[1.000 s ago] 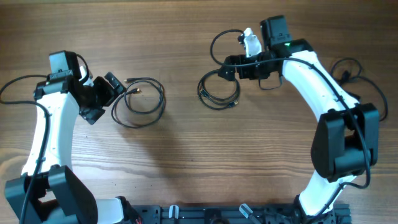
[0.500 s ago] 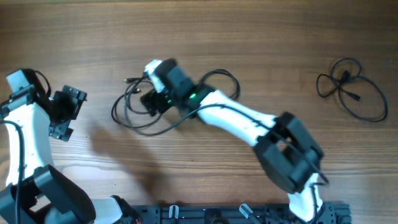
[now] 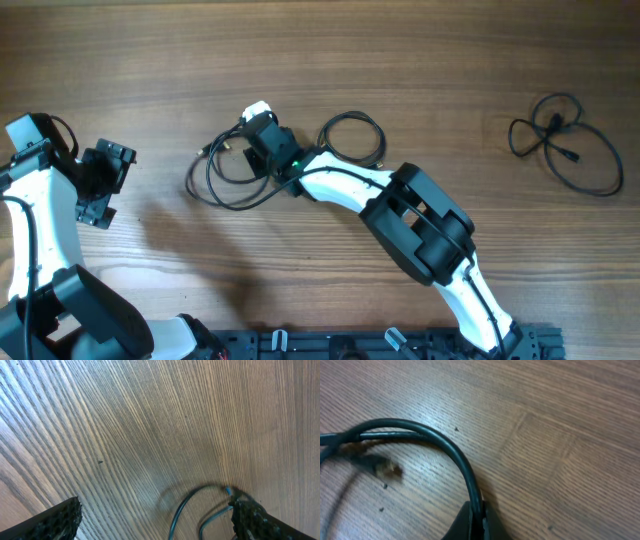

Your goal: Untangle cables

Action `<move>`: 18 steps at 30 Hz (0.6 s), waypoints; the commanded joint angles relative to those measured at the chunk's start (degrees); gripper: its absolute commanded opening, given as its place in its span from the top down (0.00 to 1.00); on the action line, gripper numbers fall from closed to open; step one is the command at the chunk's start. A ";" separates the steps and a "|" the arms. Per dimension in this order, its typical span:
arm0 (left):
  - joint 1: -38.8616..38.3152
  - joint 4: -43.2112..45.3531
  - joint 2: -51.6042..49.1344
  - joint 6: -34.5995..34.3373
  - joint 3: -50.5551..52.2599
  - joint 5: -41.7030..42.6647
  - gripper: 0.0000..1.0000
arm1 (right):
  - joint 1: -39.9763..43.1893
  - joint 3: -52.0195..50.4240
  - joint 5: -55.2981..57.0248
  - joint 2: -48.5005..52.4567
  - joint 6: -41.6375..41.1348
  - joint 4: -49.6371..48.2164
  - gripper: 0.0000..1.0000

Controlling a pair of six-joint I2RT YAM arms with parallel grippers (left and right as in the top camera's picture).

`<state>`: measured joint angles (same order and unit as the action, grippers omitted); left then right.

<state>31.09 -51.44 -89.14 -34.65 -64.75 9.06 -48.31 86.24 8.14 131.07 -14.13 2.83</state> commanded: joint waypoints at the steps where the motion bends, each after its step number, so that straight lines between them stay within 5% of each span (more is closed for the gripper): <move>1: 0.31 -0.04 0.22 -0.55 0.44 0.46 0.00 | 0.28 -1.49 -0.61 -8.85 -0.70 5.46 0.96; 8: 0.31 -0.04 0.22 -0.55 0.44 0.46 0.00 | 17.84 -1.49 -3.65 -32.09 -3.06 19.04 0.96; 16: 0.31 -0.04 0.22 -0.55 0.44 0.46 0.00 | 57.00 -1.51 -17.68 -29.11 -7.15 36.20 0.94; 18: 0.31 -0.04 0.22 -0.52 0.44 0.46 0.00 | 63.69 -1.51 -17.35 -27.89 -7.30 41.24 0.85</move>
<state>31.11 -51.46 -89.12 -34.65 -64.75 9.23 9.89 84.84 -6.63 101.38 -20.01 40.36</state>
